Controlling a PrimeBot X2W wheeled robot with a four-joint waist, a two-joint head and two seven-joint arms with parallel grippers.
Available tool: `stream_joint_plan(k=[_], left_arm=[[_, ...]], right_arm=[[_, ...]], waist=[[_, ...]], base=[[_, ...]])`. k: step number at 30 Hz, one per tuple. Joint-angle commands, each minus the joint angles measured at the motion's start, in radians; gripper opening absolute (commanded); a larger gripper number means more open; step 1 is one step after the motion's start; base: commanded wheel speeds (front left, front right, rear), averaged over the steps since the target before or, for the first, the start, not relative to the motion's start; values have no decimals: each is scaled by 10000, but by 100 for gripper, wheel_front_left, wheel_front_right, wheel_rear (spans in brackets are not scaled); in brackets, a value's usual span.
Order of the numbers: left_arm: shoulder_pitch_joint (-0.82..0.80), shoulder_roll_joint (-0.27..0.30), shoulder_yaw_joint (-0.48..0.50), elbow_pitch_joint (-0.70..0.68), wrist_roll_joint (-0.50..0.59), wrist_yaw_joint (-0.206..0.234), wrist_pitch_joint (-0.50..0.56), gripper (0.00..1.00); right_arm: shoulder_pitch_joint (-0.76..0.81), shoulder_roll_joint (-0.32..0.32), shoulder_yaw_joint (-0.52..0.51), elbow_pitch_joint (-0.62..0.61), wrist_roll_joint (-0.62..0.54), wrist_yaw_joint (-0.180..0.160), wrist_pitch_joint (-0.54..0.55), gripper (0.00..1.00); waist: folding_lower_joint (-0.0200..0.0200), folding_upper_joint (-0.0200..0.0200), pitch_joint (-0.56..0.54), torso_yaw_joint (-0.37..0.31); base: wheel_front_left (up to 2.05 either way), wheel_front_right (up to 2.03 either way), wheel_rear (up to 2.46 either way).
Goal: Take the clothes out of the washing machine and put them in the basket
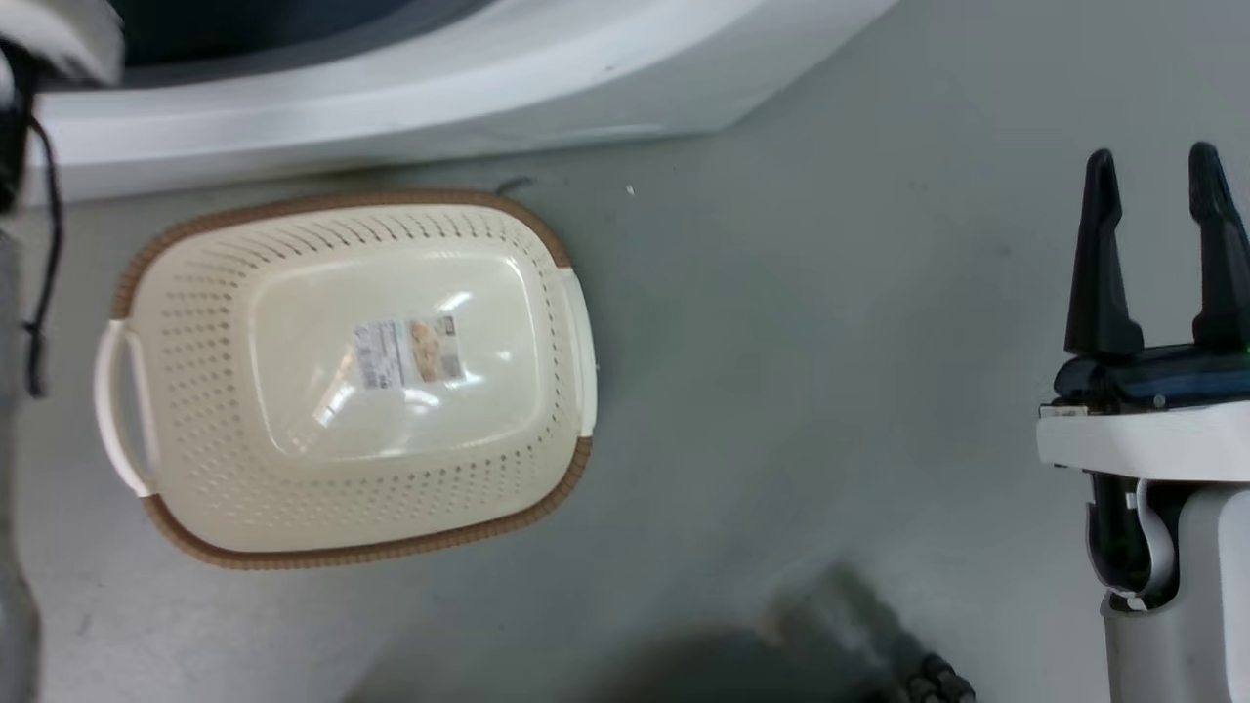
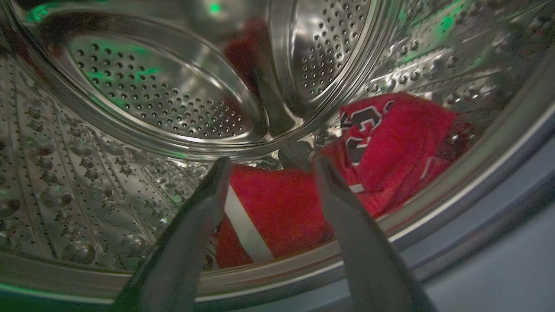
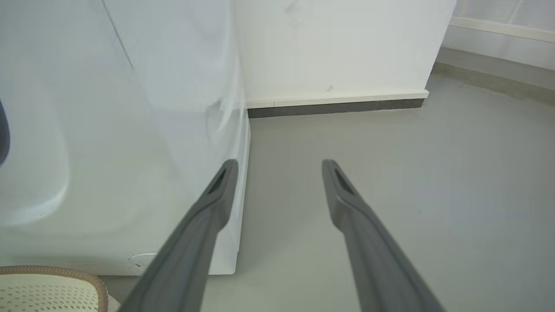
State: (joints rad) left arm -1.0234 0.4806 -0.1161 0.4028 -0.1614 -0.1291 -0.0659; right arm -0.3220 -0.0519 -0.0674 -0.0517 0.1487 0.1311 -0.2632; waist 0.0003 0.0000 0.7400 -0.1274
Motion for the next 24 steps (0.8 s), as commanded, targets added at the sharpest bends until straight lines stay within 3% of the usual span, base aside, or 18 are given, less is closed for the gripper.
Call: stream_joint_plan(k=[1,6,13,18,24], left_arm=[[-772,253,-278,291,-308,-7,425,100],[-3300,1335,-1704,1231,-974,-1,2250,100],[-6204,2215,-3349,2372,-2012,-2,5358,100],[-7328,2646,-4142,3165,-2652,-3,7361,100],[-7878,3110,-4821,3989,-2932,-3,8414,100]], right_arm=[[-157,30,85,-113,136,-7,-25,100],[-254,32,515,-320,508,-7,-25,100],[-40,32,1258,-545,906,-7,-25,100],[354,27,1757,-745,1110,-8,-26,100],[848,29,2098,-995,1244,-8,-25,100]], waist=[[-3,0,1081,-563],[-3,0,1771,-1054],[-3,0,2326,-1711],[-3,0,2408,-2164],[-3,0,2458,-2405]], base=[[0,0,0],[0,0,0],[0,0,0],[0,0,0],[0,0,0]])
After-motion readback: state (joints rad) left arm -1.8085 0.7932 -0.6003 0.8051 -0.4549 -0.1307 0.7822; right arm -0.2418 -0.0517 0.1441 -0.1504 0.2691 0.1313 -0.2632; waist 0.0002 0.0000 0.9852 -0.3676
